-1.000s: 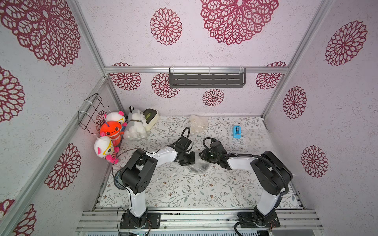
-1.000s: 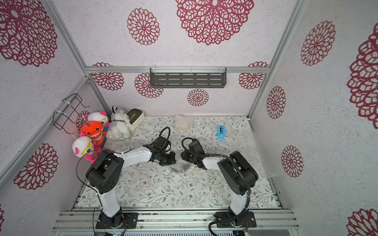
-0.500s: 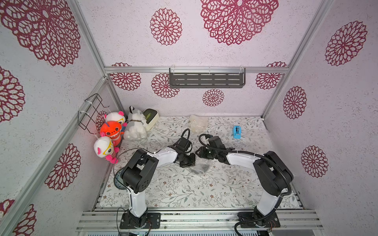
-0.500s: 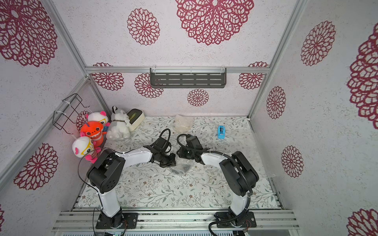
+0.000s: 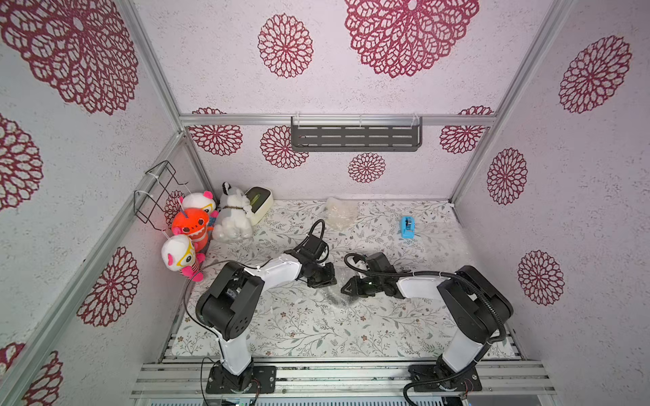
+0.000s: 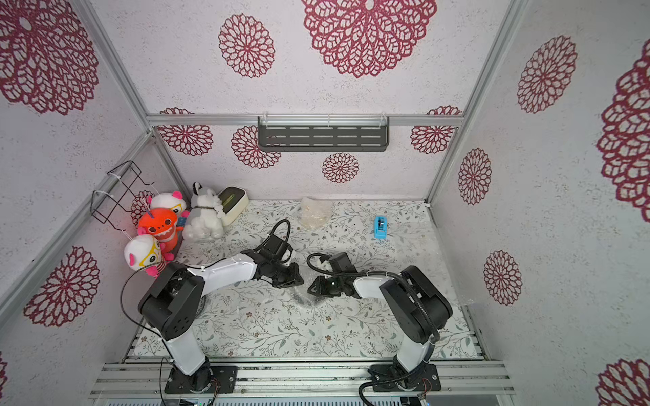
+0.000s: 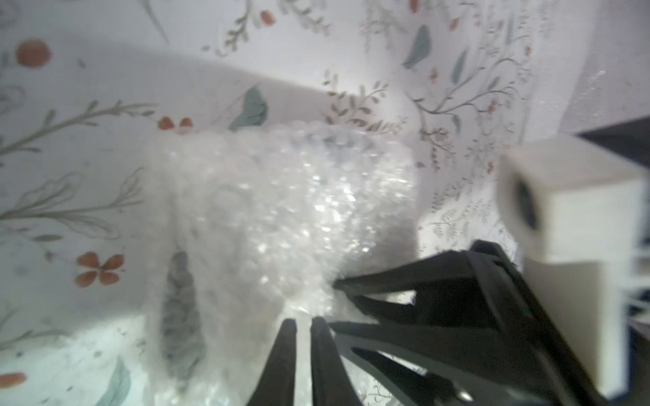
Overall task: Wrap dinner plates in bubble wrap
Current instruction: Wrap the plate in the bubble wrap.
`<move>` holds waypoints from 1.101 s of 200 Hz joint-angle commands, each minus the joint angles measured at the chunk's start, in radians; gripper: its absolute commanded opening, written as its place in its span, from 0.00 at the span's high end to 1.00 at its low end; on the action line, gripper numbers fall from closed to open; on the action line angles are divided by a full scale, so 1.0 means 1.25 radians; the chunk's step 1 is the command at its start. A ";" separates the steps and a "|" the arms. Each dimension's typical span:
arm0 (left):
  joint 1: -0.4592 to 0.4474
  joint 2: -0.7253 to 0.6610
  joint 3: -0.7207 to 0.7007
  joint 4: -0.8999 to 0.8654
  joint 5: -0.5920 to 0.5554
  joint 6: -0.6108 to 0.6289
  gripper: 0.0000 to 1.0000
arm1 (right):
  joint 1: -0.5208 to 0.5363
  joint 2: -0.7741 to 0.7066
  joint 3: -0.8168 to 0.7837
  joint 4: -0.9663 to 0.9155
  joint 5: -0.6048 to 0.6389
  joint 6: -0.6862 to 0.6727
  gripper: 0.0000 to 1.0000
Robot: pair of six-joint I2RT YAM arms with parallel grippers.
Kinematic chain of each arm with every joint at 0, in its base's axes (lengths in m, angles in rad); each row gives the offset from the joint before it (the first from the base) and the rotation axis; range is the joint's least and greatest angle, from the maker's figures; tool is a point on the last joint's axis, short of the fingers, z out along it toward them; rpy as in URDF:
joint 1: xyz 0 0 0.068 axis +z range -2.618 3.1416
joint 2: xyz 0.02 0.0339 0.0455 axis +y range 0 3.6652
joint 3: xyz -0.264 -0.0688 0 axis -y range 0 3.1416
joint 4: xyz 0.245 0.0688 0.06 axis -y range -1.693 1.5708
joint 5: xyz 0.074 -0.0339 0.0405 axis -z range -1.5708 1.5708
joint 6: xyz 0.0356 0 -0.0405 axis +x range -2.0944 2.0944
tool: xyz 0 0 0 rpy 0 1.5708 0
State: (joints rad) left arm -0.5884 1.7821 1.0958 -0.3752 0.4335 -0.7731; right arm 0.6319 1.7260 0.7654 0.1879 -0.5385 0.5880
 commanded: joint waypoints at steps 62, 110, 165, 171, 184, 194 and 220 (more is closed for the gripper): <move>-0.017 0.110 0.011 -0.059 0.057 -0.019 0.99 | -0.013 -0.139 -0.046 0.061 0.024 -0.061 0.58; -0.012 0.080 0.007 -0.061 0.045 0.027 0.99 | -0.009 -0.124 -0.012 0.012 0.113 0.068 0.78; 0.031 0.135 -0.027 -0.039 0.009 0.068 1.00 | -0.012 0.058 0.002 -0.055 0.167 0.147 0.93; 0.038 0.162 -0.024 -0.037 0.007 0.079 1.00 | -0.020 0.076 0.022 -0.065 0.181 0.133 0.93; 0.052 0.196 -0.009 -0.032 -0.010 0.106 1.00 | -0.032 0.127 0.089 -0.103 0.206 0.091 0.93; 0.068 0.219 0.012 -0.032 -0.037 0.131 1.00 | -0.043 0.179 0.142 -0.119 0.215 0.065 0.93; 0.131 0.260 0.109 -0.058 -0.028 0.179 1.00 | -0.072 0.287 0.294 -0.176 0.225 0.001 0.93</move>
State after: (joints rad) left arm -0.5041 1.9995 1.1900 -0.3626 0.5457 -0.6403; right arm 0.6025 1.9312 1.0275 0.1341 -0.4419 0.6872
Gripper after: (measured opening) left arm 0.039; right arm 0.067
